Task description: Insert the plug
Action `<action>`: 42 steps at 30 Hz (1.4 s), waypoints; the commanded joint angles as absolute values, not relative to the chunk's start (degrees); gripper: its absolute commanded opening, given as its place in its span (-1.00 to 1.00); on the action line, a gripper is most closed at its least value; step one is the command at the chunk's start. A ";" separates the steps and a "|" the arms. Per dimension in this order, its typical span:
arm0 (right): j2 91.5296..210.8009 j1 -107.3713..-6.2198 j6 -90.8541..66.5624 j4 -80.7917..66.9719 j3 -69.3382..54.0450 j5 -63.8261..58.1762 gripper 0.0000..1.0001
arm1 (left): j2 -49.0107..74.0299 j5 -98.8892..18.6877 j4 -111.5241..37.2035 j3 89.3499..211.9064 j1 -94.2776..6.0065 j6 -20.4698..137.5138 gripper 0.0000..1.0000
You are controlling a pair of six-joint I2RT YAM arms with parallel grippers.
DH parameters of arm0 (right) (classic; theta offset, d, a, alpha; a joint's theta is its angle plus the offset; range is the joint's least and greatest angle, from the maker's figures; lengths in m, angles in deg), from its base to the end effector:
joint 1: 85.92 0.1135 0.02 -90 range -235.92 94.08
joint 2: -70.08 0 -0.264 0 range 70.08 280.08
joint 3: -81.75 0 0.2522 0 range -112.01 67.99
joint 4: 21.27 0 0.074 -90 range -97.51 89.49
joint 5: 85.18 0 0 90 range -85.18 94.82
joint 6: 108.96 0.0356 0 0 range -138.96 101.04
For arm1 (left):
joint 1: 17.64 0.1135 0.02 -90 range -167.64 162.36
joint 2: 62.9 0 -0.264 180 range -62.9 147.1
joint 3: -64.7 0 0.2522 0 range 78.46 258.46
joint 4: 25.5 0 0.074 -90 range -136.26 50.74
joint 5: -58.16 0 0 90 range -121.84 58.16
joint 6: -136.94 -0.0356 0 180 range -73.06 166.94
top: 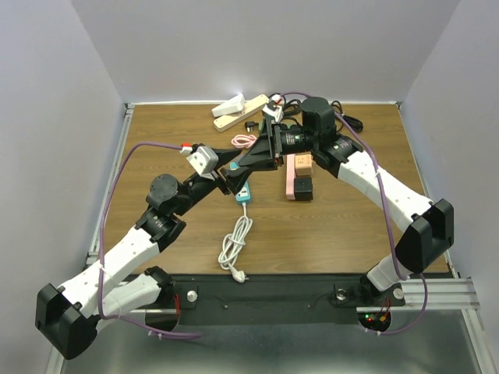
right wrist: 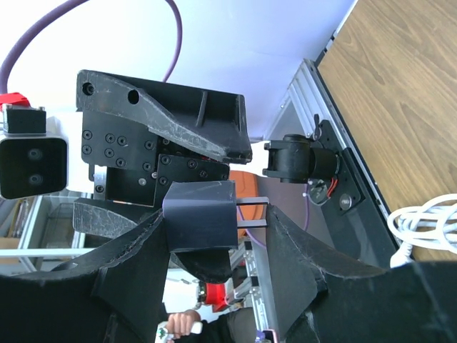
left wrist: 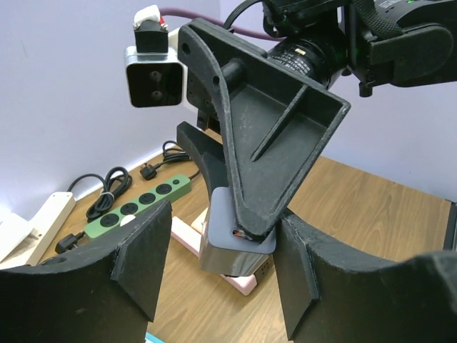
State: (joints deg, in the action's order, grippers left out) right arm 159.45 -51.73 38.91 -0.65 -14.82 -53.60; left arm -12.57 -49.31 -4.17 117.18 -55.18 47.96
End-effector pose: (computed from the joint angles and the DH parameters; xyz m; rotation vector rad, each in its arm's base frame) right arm 0.2786 0.2259 0.3876 -0.4594 2.1657 1.9370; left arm 0.1541 -0.1319 0.3692 0.6341 1.0370 -0.7674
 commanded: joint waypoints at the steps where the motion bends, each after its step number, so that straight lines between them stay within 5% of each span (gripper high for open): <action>1: 157.27 -51.47 40.10 -4.87 -15.77 -55.13 -0.99 | -12.80 -49.94 0.64 119.68 -55.43 47.64 0.34; 7: 156.83 -51.47 41.42 -6.27 -14.90 -55.13 -0.99 | -12.36 -49.68 1.17 119.24 -55.96 47.82 0.36; 11: 156.31 -51.56 41.25 -6.63 -13.75 -54.78 -0.97 | -12.01 -50.38 0.99 119.41 -56.13 47.73 -0.37; 13: 155.96 -51.56 40.11 -6.54 -13.14 -53.99 -0.67 | -12.01 -50.56 0.64 119.50 -56.31 47.82 -1.00; 14: 155.78 -51.56 39.49 -6.45 -12.27 -53.03 -0.37 | -12.09 -50.91 0.38 119.24 -56.31 47.82 -1.00; 18: 154.73 -52.26 36.33 -6.19 -9.45 -49.86 0.15 | -12.53 -51.35 -1.46 118.80 -56.31 47.65 -1.00; 27: 151.21 -53.31 20.87 5.74 -5.57 -35.71 0.57 | -10.61 -50.56 -11.92 119.33 -57.53 47.30 -1.00; 42: 150.15 -53.23 5.21 21.05 -11.38 -30.16 0.55 | -0.76 -53.46 -29.68 129.08 -62.11 43.16 -1.00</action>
State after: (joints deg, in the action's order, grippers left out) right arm 152.19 -52.97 9.60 17.01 -9.07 -30.32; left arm -1.05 -52.44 -27.67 125.03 -61.65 45.16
